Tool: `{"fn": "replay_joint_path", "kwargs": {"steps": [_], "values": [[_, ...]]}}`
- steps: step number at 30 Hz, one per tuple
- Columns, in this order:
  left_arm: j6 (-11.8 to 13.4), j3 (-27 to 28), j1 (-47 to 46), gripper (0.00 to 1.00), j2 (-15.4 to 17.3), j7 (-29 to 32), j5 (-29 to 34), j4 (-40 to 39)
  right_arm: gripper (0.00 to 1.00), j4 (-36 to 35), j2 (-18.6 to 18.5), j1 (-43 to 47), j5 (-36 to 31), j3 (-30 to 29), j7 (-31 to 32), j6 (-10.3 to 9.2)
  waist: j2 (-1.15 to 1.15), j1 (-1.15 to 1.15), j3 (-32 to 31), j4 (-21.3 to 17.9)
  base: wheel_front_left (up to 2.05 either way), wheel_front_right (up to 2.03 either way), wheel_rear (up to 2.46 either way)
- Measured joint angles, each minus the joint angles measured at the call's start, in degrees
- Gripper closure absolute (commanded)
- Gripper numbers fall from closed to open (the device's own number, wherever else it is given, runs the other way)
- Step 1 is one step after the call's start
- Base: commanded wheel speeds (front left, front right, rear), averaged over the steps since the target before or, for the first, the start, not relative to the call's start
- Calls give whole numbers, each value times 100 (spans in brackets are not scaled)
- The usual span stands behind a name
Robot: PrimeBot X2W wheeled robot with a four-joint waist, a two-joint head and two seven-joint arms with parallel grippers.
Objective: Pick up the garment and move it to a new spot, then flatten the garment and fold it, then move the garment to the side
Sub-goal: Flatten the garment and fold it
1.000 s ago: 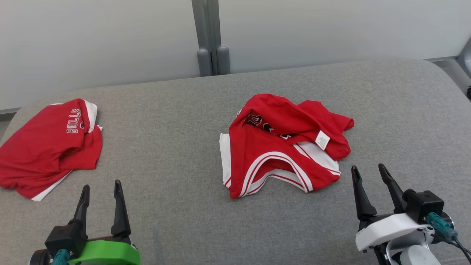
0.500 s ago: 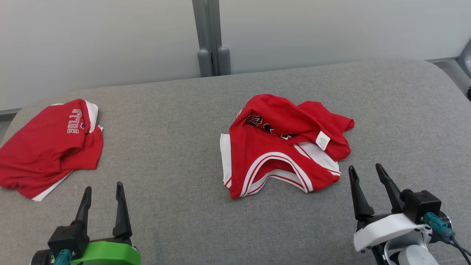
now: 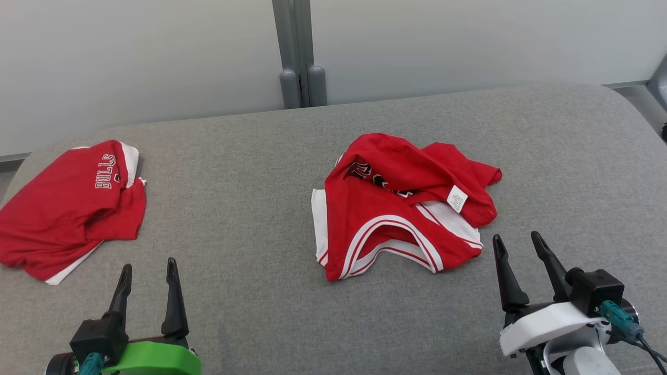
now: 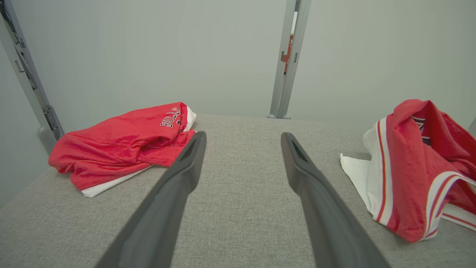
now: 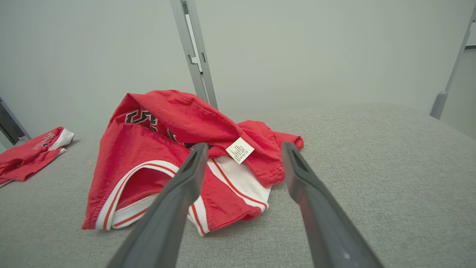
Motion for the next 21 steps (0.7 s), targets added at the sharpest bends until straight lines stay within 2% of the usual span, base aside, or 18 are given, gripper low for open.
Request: {"fn": "replay_joint_path", "kwargs": {"steps": [21], "values": [[19, -48, 1, 0, -1, 0, -19, 13, 0, 52, -8, -13, 12, 30, 0, 0, 0, 0, -13, -35, 0, 0, 0]]}}
